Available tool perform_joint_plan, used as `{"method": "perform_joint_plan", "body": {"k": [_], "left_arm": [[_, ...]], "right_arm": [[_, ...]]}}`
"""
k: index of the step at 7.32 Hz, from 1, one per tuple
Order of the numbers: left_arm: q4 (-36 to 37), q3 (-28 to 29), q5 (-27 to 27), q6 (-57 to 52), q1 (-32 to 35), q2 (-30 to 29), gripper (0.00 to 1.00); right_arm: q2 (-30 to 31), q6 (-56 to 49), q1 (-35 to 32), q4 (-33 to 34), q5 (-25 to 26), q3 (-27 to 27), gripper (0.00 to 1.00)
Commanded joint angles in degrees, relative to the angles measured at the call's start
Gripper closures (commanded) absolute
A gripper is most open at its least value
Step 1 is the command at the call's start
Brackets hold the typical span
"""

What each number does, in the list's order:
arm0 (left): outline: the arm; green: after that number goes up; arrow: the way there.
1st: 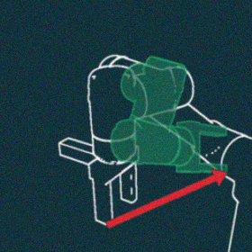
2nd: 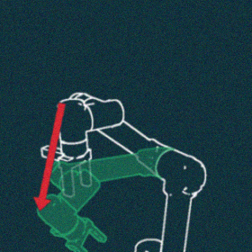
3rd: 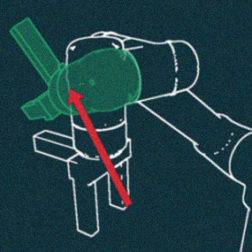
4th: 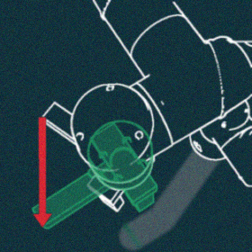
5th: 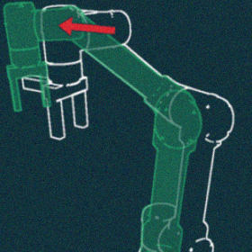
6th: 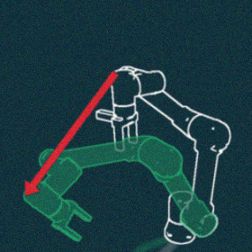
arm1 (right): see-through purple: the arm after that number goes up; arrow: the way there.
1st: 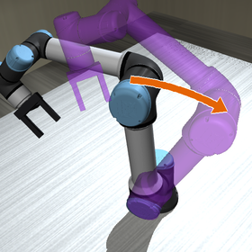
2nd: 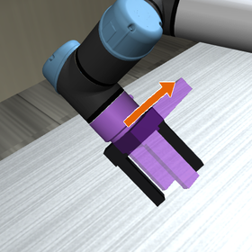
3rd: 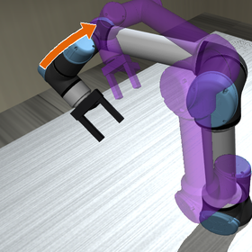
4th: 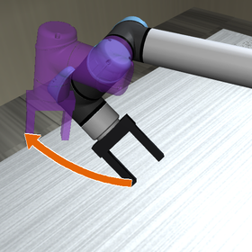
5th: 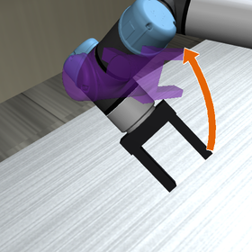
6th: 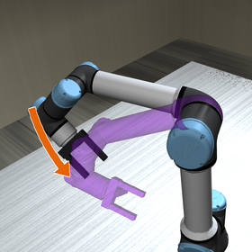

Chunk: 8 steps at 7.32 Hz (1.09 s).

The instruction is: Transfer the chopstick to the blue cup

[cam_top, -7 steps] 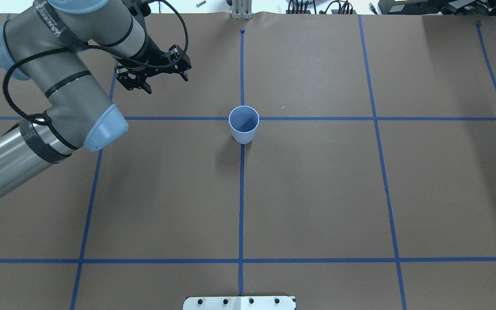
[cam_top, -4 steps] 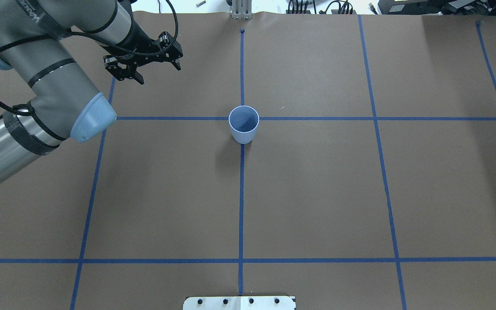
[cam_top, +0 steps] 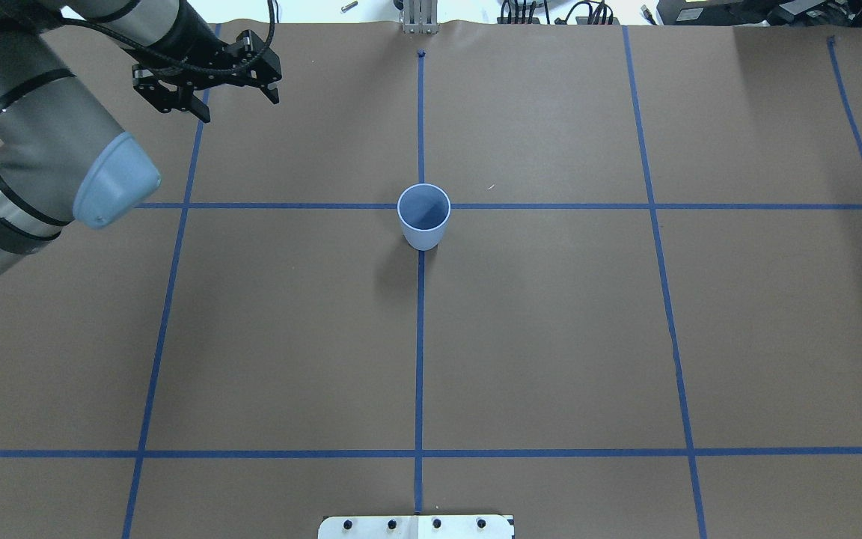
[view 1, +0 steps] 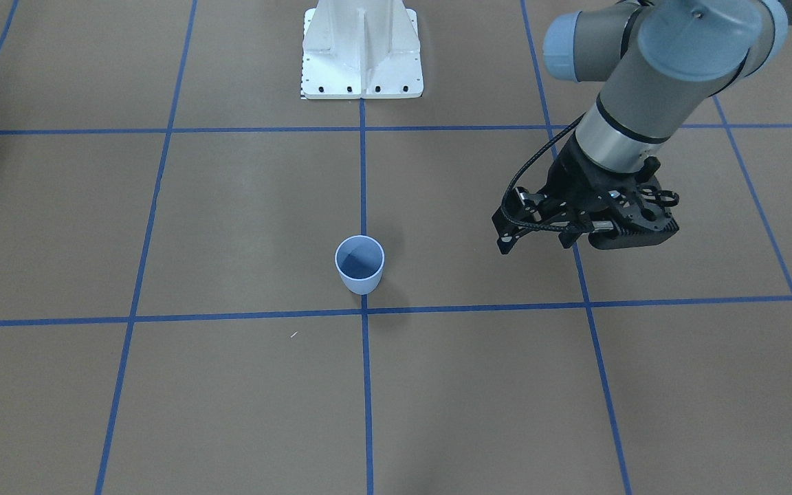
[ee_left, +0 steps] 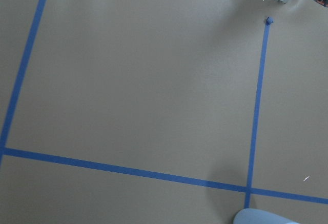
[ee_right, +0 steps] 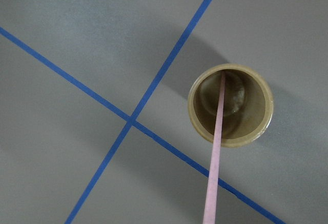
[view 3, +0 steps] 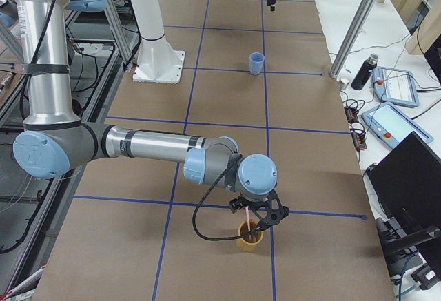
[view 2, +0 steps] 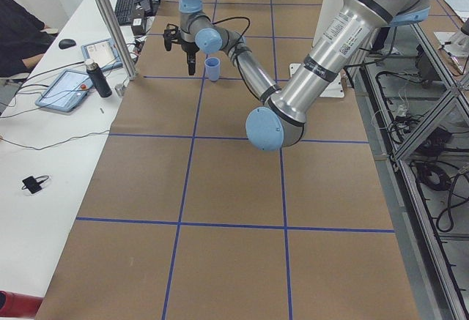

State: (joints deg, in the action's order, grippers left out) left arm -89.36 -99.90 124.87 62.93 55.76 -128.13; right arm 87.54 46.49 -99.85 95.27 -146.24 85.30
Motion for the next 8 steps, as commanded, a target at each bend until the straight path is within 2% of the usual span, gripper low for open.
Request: {"method": "perform_joint_plan", "body": {"k": [1, 3, 5, 8], "left_arm": [[3.5, -1.9, 0.3, -2.5, 0.8, -0.4, 0.02], [3.5, -2.0, 0.3, -2.6, 0.7, -0.4, 0.02], [3.5, -2.0, 0.3, -2.6, 0.7, -0.2, 0.02], [3.5, -2.8, 0.3, -2.6, 0.8, 0.1, 0.02]], "right_arm": [[-2.2, 0.6, -1.2, 0.1, -1.8, -6.0, 0.00], [-5.6, 5.3, -1.1, 0.1, -4.1, -11.0, 0.00], [-4.6, 5.8, -1.1, 0.0, -7.5, -12.1, 0.00], [-4.5, 5.6, -0.6, 0.1, -9.3, -13.1, 0.00]]}}
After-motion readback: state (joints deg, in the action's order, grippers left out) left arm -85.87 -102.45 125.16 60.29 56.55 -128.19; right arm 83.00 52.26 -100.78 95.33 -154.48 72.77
